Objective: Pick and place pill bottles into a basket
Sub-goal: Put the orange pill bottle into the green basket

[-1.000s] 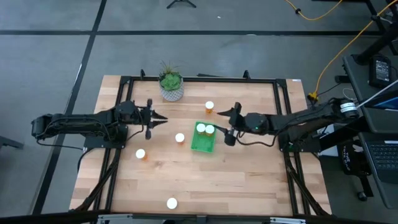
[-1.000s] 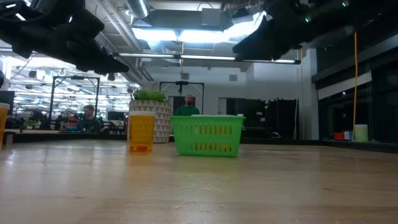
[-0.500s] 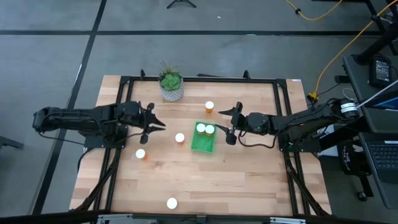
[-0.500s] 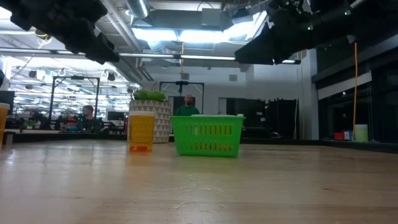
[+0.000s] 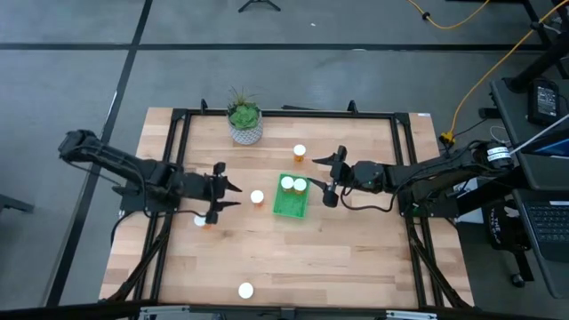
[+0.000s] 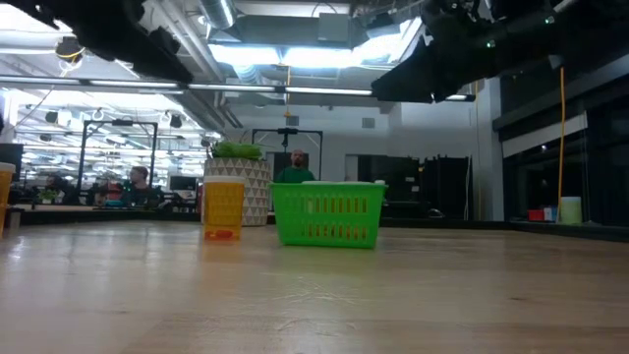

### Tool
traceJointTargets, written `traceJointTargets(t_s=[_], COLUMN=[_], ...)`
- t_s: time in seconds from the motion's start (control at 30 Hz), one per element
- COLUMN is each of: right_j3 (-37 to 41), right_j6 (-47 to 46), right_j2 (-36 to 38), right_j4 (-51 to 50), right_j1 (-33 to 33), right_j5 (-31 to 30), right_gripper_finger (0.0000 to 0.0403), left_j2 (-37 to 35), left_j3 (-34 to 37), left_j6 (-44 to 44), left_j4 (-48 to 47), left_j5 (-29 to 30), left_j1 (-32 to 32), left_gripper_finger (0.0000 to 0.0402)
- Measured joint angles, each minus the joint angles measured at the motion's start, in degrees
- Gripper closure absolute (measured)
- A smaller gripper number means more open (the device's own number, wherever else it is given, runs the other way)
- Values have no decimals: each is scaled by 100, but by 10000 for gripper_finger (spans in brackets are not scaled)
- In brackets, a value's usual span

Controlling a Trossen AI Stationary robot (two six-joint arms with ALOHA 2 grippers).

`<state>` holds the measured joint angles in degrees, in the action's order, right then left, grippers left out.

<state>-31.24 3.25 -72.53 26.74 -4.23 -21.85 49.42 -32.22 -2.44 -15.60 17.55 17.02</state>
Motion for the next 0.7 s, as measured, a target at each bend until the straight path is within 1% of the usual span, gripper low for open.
traceJointTargets(t_s=[0.1, 0.33, 0.5, 0.7], right_j3=[-1, -1, -1, -1], right_j6=[-8, -61, -20, -178], right_j2=[0, -2, -2, -2], right_j4=[-67, -146, -150, -178], right_j1=[0, 0, 0, -2], right_j5=[1, 3, 3, 3], right_gripper_finger=[111, 111, 111, 111], left_j2=[221, 580, 920, 1454], left_j3=[-9, 35, 190, 198], left_j6=[-205, -761, -1154, -1197], left_j4=[-61, -51, 1, 150], left_j5=[595, 1323, 1407, 1500], left_j1=[228, 288, 288, 286], left_gripper_finger=[213, 178, 163, 160])
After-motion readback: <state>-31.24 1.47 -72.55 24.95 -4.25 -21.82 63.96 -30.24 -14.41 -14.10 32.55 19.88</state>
